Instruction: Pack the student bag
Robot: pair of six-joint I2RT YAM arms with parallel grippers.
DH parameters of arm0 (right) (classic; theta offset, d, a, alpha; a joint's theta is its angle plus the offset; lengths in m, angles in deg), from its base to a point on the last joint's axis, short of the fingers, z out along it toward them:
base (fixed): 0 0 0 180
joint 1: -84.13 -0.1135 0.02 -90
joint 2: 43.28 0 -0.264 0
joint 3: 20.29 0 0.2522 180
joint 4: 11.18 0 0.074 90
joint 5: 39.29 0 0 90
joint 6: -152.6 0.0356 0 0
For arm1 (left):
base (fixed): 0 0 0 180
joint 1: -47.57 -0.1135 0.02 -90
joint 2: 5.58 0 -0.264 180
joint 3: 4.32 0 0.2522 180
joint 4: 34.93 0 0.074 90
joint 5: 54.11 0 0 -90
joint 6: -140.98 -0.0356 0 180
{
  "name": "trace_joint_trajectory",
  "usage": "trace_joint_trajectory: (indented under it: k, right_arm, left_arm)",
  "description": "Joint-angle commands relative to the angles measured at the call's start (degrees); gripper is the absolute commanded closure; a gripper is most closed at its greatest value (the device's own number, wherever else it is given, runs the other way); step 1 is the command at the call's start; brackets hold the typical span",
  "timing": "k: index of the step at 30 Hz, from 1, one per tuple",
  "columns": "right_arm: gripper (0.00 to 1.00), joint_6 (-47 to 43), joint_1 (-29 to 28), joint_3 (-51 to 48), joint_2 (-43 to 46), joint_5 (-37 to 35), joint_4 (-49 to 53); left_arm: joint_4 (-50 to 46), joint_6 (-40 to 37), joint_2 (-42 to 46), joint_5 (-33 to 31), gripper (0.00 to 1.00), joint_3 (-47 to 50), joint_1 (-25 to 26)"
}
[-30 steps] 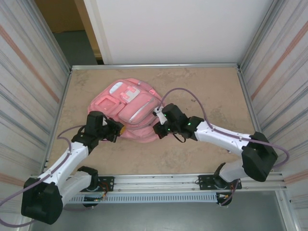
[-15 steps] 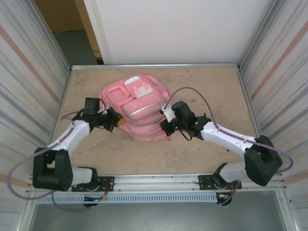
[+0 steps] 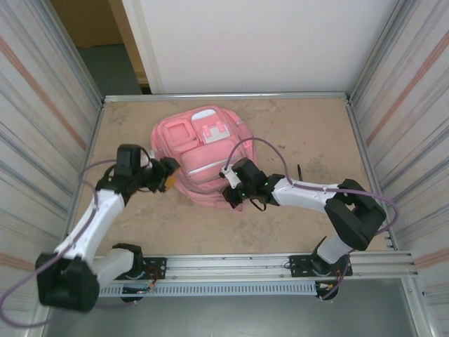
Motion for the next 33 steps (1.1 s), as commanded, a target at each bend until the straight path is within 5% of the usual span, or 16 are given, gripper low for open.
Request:
trace_joint_trajectory:
  k: [1,3,8,18,27,33]
  right_arm:
    - [0.88,1.3,-0.5,2.1,-2.1,-2.1,0.6]
    - [0.78,2.1,-0.4,2.6,-2.4,-3.4,0.9]
    - [0.7,2.7,-0.3,6.6,-4.0,-2.8,5.0]
    - [0.66,5.7,-4.4,12.4,-10.2,-10.1,15.4]
    - [1.0,8.2,-7.8,13.5,-8.4,-18.0,13.1]
    - [1.0,9.5,-10.2,10.5,-0.1,-16.4,0.8]
  left_arm:
    - [-0.3,7.5,3.1,-10.3,0.45,3.2,6.0]
    - [1.7,9.3,2.3,-11.6,0.46,4.1,7.3]
    - [3.7,8.9,-2.3,-10.4,0.47,3.3,8.4]
    - [6.5,9.2,-4.7,-13.4,0.47,3.8,10.8]
    - [7.0,9.5,-5.7,-14.9,0.47,3.7,11.8]
    - [7.1,13.1,-6.2,-19.3,0.47,3.5,15.1]
